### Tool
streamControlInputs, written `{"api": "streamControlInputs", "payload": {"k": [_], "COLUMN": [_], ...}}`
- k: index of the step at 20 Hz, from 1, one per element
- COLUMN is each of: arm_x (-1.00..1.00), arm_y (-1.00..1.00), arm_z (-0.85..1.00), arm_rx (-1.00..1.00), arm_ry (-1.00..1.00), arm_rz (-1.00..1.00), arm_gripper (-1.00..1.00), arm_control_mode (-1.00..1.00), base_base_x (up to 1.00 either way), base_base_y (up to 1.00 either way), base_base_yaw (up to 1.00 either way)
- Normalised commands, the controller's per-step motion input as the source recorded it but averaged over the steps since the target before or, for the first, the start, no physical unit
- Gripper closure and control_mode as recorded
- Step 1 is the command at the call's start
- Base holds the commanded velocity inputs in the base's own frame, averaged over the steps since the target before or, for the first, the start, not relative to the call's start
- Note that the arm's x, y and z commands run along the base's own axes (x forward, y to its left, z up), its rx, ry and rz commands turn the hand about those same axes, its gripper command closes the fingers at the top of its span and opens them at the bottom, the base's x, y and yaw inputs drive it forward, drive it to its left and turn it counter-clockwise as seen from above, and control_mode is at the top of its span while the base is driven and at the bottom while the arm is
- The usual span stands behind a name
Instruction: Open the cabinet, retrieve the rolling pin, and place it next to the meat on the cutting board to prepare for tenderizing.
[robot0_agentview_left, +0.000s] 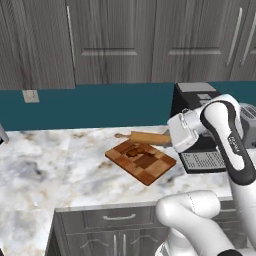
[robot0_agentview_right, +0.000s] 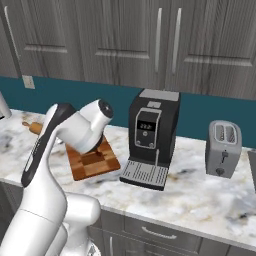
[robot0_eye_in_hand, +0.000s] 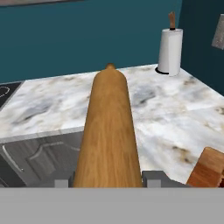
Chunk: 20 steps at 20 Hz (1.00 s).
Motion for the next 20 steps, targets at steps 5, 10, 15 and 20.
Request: {"api": "streamControlInputs", "payload": {"k": [5,10,15,20], "arm_x": [0.19,0.25,0.29,0.44], "arm_y": [0.11,0.00,0.00,0.00], "arm_z": [-0.39,-0.45,-0.42,-0.37], "arm_rx": [-0.01,0.00,0.00,0.00], "arm_ry": [0.03,0.02,0.03,0.06], "arm_rz": [0.00,0.00,-0.03,-0.07], "arm_gripper": [1.00,1.00,1.00,1.00], "arm_control_mode": [-1.00,-1.00,-1.00,-1.00], "base_base_x": [0.00,0.00,0.00,0.00], "base_base_y": [0.00,0.00,0.00,0.00], "base_base_yaw": [0.00,0.00,0.00,0.00]}}
